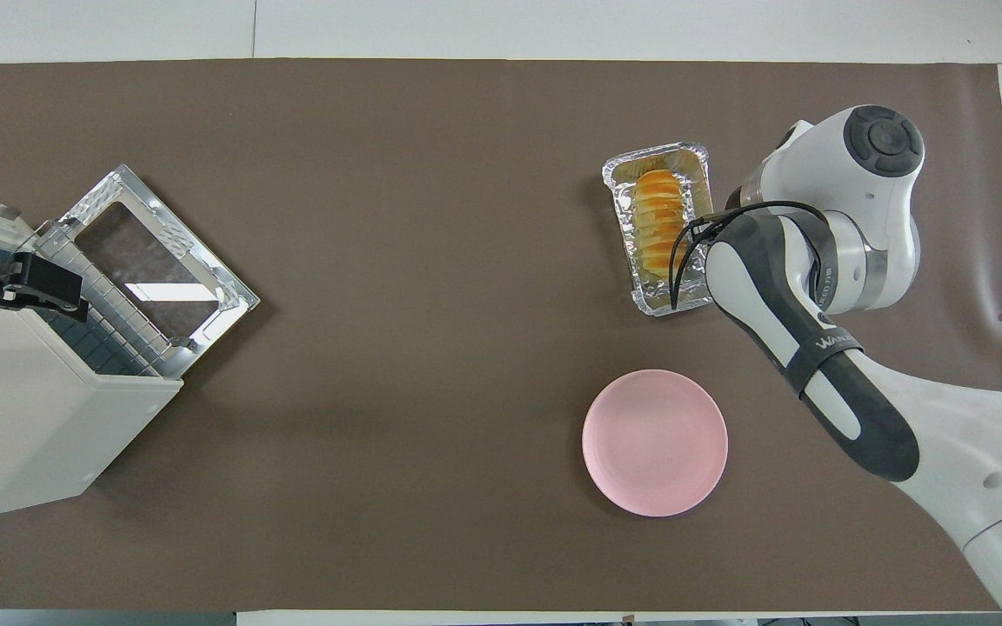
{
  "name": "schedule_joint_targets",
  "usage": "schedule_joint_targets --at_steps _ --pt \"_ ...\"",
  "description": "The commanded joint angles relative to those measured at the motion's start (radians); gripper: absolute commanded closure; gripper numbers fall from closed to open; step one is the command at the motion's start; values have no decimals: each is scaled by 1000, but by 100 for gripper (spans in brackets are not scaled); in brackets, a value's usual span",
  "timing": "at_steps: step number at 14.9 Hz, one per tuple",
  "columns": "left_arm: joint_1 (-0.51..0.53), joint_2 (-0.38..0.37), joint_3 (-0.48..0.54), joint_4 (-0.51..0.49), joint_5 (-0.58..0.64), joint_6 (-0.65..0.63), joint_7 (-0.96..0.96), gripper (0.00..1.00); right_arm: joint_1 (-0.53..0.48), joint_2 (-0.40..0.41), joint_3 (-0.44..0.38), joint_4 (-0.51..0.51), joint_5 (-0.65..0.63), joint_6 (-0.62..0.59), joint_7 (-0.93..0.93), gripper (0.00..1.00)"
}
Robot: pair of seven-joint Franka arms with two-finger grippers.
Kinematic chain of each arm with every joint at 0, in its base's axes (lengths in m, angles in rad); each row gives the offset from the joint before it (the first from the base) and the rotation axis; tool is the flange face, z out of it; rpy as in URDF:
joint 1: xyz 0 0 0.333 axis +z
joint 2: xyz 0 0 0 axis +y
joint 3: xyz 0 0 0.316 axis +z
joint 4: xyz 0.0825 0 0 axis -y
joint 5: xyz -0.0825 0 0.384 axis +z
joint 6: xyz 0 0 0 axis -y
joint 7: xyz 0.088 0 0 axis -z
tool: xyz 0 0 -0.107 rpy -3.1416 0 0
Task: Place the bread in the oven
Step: 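Grasp the rim of the foil tray with the right gripper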
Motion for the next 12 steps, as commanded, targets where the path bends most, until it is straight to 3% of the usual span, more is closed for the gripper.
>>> schedule_joint_targets --at_steps 1,8,12 --pt "-2 -22 3 -18 19 11 -2 0 3 -12 5 29 6 -48 13 100" --pt "-2 -22 3 -18 19 11 -2 0 44 -15 7 276 27 -332 158 100" --pt "-2 -22 3 -18 19 11 -2 0 116 -21 10 349 156 -367 302 100"
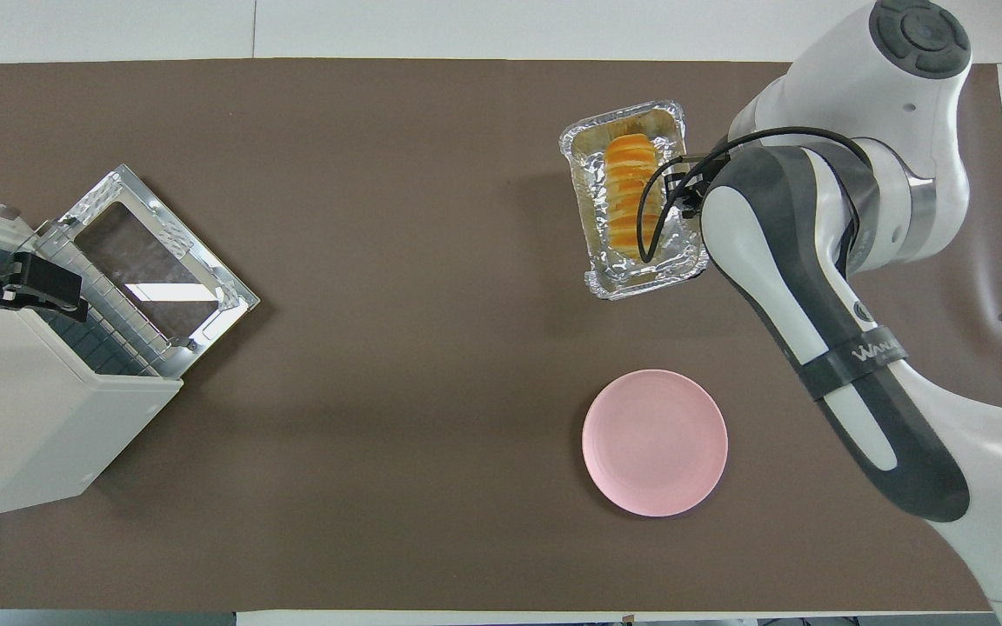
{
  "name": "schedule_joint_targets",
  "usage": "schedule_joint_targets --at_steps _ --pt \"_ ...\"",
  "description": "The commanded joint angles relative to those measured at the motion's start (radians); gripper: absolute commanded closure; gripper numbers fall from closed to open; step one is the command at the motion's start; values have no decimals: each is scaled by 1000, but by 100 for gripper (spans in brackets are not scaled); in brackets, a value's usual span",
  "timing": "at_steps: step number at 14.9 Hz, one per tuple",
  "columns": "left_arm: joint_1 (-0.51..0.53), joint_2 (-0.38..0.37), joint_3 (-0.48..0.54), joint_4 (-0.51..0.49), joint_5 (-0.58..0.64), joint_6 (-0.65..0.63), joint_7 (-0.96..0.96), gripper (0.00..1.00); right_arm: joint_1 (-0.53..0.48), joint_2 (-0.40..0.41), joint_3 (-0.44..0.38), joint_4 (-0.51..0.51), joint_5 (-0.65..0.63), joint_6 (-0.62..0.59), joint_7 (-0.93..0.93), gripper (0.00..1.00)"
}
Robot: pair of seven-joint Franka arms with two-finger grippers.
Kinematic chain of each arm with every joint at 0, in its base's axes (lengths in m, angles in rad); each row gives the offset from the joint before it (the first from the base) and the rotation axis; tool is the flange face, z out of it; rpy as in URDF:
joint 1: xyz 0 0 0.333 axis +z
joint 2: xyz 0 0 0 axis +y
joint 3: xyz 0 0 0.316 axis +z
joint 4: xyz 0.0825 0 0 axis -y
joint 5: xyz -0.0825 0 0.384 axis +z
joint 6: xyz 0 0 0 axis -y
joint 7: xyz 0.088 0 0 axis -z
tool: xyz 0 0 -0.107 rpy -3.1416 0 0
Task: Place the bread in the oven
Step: 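Slide the foil tray with the right gripper toward the toaster oven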
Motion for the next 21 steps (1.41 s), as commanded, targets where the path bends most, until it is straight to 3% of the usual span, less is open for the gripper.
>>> schedule_joint_targets --at_steps 1,8,13,21 --pt "-2 -22 3 -18 19 13 -2 0 66 9 2 57 76 -14 133 100" --pt "-2 -22 3 -18 19 11 -2 0 310 69 3 74 82 112 422 100" --pt "-2 -22 3 -18 19 11 -2 0 384 136 3 53 87 202 445 100" --pt "-2 -22 3 -18 19 11 -2 0 410 97 5 -200 127 428 439 100"
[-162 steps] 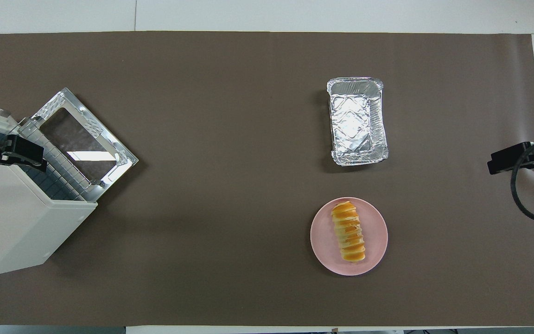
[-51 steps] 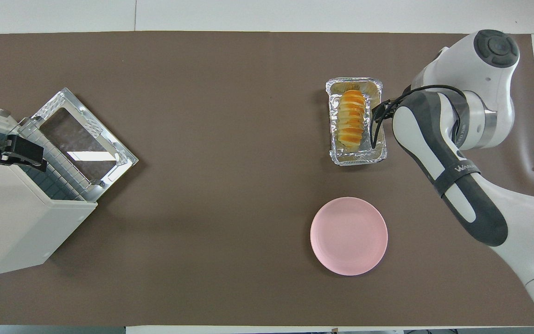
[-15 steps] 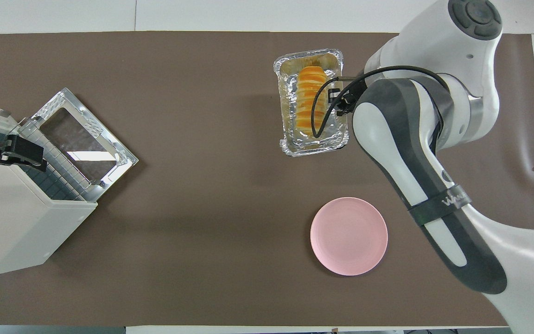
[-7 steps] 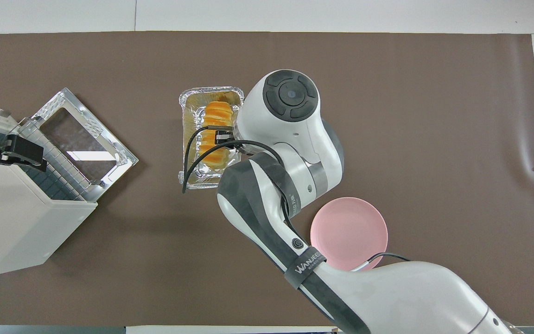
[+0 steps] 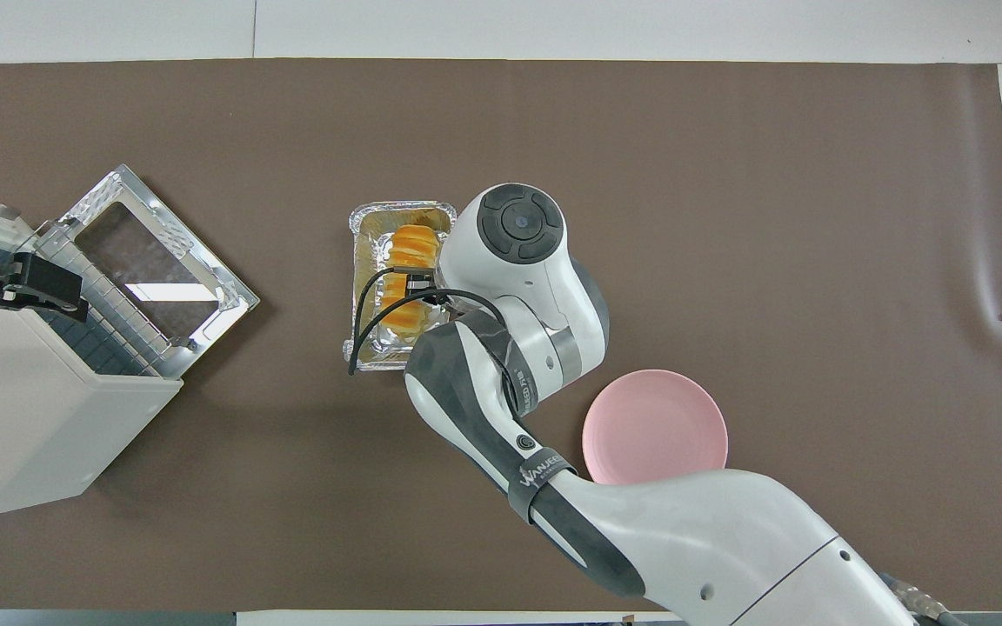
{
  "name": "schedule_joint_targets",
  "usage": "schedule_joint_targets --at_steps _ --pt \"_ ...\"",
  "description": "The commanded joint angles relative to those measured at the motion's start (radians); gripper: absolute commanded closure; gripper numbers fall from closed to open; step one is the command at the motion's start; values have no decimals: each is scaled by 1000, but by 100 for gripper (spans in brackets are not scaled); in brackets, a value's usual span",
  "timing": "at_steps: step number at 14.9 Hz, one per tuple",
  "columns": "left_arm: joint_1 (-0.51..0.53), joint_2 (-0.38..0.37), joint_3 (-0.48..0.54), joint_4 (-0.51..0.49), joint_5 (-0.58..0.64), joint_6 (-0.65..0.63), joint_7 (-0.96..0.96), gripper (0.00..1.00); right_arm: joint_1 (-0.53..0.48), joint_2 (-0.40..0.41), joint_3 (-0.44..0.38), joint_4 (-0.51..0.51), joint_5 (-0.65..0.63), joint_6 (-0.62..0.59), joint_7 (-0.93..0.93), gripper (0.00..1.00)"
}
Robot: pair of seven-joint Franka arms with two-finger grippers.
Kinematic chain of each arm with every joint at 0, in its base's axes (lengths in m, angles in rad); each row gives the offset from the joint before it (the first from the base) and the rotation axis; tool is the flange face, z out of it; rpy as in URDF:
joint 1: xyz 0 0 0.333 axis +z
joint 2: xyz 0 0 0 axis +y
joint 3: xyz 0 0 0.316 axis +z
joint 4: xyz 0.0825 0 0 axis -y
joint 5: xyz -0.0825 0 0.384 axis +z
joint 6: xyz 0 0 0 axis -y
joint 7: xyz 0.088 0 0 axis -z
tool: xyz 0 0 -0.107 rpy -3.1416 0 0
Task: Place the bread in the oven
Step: 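Slide the foil tray with the right gripper toward the toaster oven, then release the tray with the right gripper while the left gripper reaches it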
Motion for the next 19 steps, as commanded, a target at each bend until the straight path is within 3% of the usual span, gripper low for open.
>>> schedule_joint_targets --at_steps 1,4,5,6,10,12,15,19 --pt "-2 -22 3 -18 19 11 -2 0 9 -55 1 -102 28 65 -10 100" --pt "-6 -22 1 -18 19 8 0 0 9 -58 1 -103 28 65 -30 100" --pt "-6 -22 1 -18 19 11 -2 0 10 -58 1 -102 28 63 -25 65" --pt "-6 -22 1 -18 19 11 0 0 10 -58 1 -96 28 54 -16 1" --pt "-9 -22 0 -16 19 13 2 0 7 -61 1 -19 30 -33 47 0" --pt "-7 -22 -2 -18 19 8 3 0 -23 -111 -8 30 39 -136 62 0" --pt "-16 -27 -3 -24 10 36 0 0 -155 -245 -10 24 31 -237 41 0" --pt "-90 12 -2 -15 -73 135 -11 0 -353 -361 -19 20 -6 -365 -218 0"
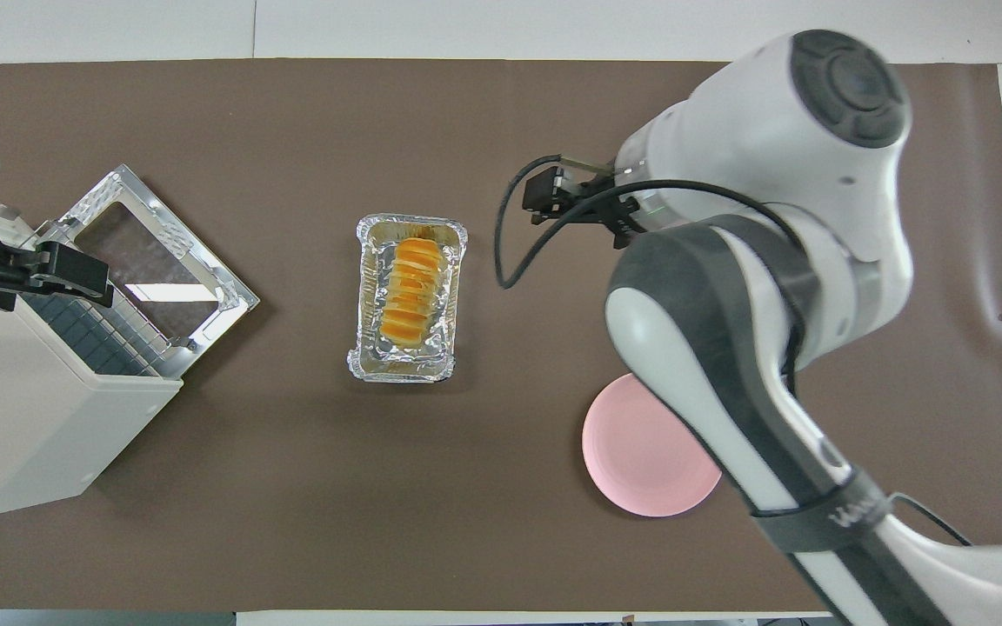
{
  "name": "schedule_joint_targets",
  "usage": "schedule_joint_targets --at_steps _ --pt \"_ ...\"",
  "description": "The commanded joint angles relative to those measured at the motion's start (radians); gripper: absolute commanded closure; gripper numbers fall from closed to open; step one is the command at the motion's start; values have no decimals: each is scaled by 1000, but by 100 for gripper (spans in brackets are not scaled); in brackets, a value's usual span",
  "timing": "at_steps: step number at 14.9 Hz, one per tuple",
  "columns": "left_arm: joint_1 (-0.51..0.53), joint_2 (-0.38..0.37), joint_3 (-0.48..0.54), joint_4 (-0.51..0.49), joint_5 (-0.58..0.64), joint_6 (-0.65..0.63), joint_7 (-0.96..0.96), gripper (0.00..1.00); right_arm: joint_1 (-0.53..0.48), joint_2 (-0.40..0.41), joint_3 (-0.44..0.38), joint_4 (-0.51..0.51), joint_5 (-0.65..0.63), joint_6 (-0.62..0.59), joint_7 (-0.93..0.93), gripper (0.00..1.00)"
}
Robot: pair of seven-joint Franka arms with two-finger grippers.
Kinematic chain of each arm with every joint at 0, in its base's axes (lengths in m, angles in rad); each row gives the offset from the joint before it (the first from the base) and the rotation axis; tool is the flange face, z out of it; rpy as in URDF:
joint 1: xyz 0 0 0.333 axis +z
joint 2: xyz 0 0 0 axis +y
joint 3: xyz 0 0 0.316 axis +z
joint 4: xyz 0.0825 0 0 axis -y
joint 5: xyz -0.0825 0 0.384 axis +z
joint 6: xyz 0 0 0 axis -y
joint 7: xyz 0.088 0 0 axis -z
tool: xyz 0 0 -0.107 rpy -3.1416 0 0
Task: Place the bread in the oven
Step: 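Release the tray with the right gripper while the left gripper reaches it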
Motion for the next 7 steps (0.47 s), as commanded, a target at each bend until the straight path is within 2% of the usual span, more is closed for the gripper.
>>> schedule_joint_targets --at_steps 1,2,4,5,7 --pt "-94 38 10 -13 -49 97 -35 0 -143 -75 10 -37 -44 -64 -261 0" --pt "-130 74 10 -6 -52 114 -68 0 -191 -92 10 -37 -81 -105 -407 0" --pt "-223 202 11 59 -50 152 -170 0 -268 -124 10 -38 -124 -175 -607 0" --pt "-268 254 11 76 -49 183 -231 0 -302 -141 9 -41 -132 -217 -646 0" --pt "-312 284 10 50 -43 276 -290 0 -345 -169 10 -44 -166 -297 -657 0"
